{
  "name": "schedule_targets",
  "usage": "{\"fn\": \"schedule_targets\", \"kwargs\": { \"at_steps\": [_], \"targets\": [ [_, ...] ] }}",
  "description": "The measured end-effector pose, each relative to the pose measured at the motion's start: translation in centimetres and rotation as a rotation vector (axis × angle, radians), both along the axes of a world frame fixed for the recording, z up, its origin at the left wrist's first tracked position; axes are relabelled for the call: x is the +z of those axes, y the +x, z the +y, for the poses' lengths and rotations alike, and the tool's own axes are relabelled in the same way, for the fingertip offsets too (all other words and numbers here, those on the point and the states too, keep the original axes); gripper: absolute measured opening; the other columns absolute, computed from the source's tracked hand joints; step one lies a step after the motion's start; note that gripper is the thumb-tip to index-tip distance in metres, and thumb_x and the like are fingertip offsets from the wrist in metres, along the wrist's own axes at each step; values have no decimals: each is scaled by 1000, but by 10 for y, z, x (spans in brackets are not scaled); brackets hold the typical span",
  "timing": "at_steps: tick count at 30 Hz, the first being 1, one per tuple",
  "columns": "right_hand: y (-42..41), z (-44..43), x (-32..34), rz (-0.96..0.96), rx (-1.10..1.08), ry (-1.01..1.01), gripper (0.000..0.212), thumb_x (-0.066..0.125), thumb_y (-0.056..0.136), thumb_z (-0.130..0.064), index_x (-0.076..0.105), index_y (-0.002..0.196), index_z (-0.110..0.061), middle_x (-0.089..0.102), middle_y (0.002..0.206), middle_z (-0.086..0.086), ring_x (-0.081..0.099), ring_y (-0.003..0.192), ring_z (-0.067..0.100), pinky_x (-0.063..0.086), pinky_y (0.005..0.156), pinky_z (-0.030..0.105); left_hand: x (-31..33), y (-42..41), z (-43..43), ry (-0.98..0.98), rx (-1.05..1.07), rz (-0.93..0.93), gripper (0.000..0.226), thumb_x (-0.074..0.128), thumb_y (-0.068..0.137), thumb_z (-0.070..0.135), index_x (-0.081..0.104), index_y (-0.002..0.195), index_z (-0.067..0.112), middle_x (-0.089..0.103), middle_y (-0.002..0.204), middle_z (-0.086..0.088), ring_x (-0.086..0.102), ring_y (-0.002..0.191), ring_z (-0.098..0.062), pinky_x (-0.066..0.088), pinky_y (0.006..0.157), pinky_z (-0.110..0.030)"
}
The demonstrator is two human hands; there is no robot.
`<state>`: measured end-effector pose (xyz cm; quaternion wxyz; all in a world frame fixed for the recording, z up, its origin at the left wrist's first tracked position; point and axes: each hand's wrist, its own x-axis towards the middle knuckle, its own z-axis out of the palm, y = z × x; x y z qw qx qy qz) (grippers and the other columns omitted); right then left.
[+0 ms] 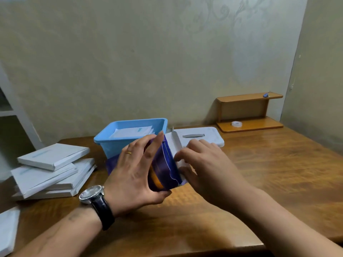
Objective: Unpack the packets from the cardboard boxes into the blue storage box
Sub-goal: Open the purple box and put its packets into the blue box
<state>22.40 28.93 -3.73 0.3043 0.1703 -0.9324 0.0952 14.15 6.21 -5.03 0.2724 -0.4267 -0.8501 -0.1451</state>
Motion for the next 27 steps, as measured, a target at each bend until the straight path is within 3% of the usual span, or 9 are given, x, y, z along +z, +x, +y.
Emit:
{"fn": "schedule_targets", "kwargs": {
  "at_steps": [4, 9, 12, 15, 18, 21, 23, 25, 27],
  "targets": [
    [-3, -12, 9, -29, 16, 7, 21, 71, 98, -31, 71, 119, -29, 70, 112, -5, 60, 93, 13, 56, 73, 27, -11, 2, -1, 70, 57, 95, 137, 72, 66, 77, -7, 168, 32, 30, 165, -12, 31, 151, -30, 26, 123, -48],
    [-3, -24, 22, -190, -21, -238, 23, 62, 106, -24, 75, 121, -34, 74, 112, -13, 66, 97, 7, 61, 81, 29, -20, 2, 1, 209, 78, 217, 128, 72, 70, 75, 7, 166, 20, 37, 161, -23, 37, 147, -38, 33, 118, -54],
    [-3, -29, 27, -335, -17, -354, 21, 66, 104, -28, 75, 122, -33, 75, 111, -13, 68, 96, 5, 61, 82, 25, -23, -1, -1, 233, 82, 269, 128, 74, 71, 72, 3, 167, 25, 39, 159, -26, 39, 147, -40, 36, 115, -61],
    [-8, -32, 30, -386, -19, -465, 18, 74, 99, -35, 77, 116, -30, 78, 106, -11, 72, 92, 5, 65, 82, 32, -25, -2, -2, 226, 83, 283, 128, 75, 73, 71, 1, 167, 27, 39, 158, -27, 41, 146, -42, 37, 113, -63],
    [-16, -33, 28, -412, -23, -507, 19, 76, 97, -38, 80, 114, -29, 79, 100, -9, 73, 84, 6, 66, 75, 31, -27, -4, -3, 206, 72, 293, 120, 76, 74, 70, 11, 163, 21, 41, 157, -28, 44, 144, -44, 36, 114, -63],
    [-24, -36, 23, -516, 25, -451, 22, 71, 101, -35, 82, 118, -27, 79, 92, -8, 67, 64, 0, 52, 57, 18, -29, -5, -6, 175, 43, 298, 114, 73, 78, 70, 13, 163, 22, 42, 157, -27, 44, 144, -43, 34, 117, -61],
    [-29, -39, 22, -580, 38, -400, 20, 69, 102, -30, 83, 115, -23, 77, 88, -8, 68, 66, 2, 51, 56, 15, -32, -7, -9, 124, 30, 316, 114, 75, 78, 68, 13, 163, 25, 42, 158, -27, 42, 145, -44, 33, 118, -63],
    [-34, -43, 19, -585, 49, -390, 19, 69, 102, -28, 83, 110, -19, 80, 91, -3, 74, 79, 11, 64, 70, 28, -35, -9, -12, 92, 37, 325, 118, 78, 75, 67, 13, 164, 26, 41, 159, -27, 40, 147, -43, 33, 117, -65],
    [-36, -43, 15, -541, 69, -445, 19, 68, 102, -30, 82, 110, -22, 81, 95, -1, 77, 87, 14, 67, 80, 41, -34, -13, -17, 97, 57, 313, 121, 79, 73, 69, 14, 164, 23, 39, 161, -26, 38, 148, -43, 32, 118, -64]
  ]
}}
